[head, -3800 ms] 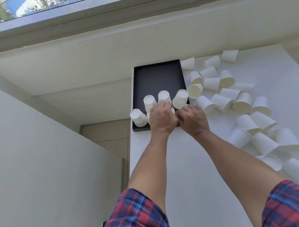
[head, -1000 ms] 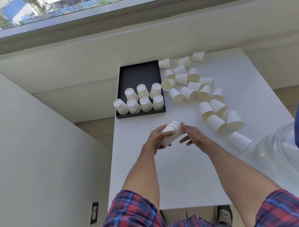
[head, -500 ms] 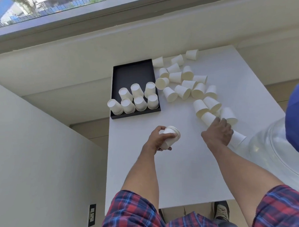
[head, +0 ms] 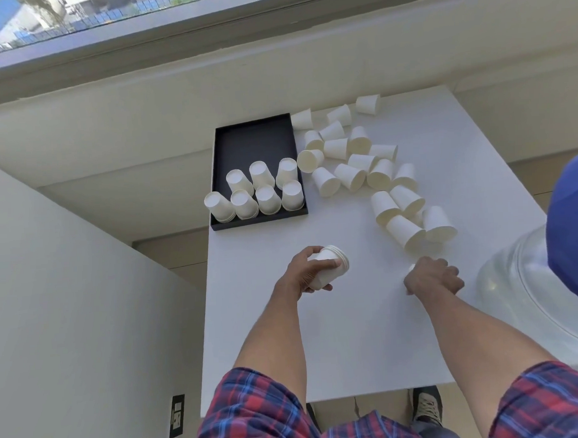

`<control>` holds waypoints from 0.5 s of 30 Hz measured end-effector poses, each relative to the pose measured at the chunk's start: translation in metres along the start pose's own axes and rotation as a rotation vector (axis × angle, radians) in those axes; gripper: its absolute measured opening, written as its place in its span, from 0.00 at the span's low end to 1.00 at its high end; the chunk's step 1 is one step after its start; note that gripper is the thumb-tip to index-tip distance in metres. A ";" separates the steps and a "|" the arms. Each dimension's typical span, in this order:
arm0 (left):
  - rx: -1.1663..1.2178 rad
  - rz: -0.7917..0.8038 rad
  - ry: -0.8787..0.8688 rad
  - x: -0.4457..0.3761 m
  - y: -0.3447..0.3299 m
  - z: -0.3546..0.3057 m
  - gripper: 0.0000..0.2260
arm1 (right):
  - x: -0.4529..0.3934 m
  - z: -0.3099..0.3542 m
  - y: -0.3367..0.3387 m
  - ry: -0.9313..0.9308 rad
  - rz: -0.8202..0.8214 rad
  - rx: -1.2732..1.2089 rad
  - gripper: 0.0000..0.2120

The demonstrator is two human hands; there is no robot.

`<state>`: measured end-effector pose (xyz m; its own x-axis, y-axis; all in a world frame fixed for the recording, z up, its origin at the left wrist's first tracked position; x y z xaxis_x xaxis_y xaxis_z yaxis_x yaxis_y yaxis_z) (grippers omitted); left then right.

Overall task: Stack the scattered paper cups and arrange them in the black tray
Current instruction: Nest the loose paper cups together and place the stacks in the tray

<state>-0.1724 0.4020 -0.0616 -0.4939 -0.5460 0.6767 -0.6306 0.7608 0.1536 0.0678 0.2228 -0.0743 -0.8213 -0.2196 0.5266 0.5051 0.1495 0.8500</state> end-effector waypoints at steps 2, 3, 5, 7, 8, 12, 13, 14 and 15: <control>0.001 -0.003 -0.004 0.000 0.000 0.001 0.24 | 0.005 0.013 -0.010 0.100 0.064 -0.035 0.27; -0.002 -0.003 -0.006 0.001 0.001 0.001 0.24 | 0.008 0.024 -0.015 0.186 0.091 -0.076 0.28; -0.012 -0.006 0.000 0.002 0.003 0.003 0.24 | 0.017 0.048 -0.021 0.368 0.168 -0.290 0.30; -0.030 -0.007 0.015 0.004 0.006 0.005 0.23 | 0.032 0.073 -0.020 0.517 0.270 -0.519 0.31; -0.037 -0.005 0.021 0.005 0.008 0.006 0.22 | 0.039 0.084 -0.018 0.580 0.315 -0.573 0.29; -0.058 0.026 0.025 0.014 0.015 0.008 0.19 | 0.066 0.121 -0.015 0.737 0.496 -0.670 0.26; -0.054 0.040 0.025 0.015 0.016 0.008 0.18 | 0.071 0.127 -0.015 0.753 0.538 -0.714 0.26; -0.044 0.054 0.024 0.017 0.016 0.009 0.18 | 0.076 0.133 -0.014 0.756 0.573 -0.765 0.27; -0.028 0.063 0.025 0.018 0.017 0.009 0.18 | 0.081 0.138 -0.014 0.744 0.603 -0.820 0.28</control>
<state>-0.1974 0.4022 -0.0533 -0.5170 -0.4877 0.7034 -0.5814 0.8032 0.1296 -0.0419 0.3361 -0.0451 -0.1903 -0.8534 0.4853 0.9817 -0.1677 0.0902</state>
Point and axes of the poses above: each hand's wrist, its own x-axis away from the middle knuckle, its own y-axis out of the back of the hand, z = x × y, the point moved 9 cm from there along -x, towards the middle knuckle, and after that the axes turned 5 degrees about -x, right-handed, at the moved point
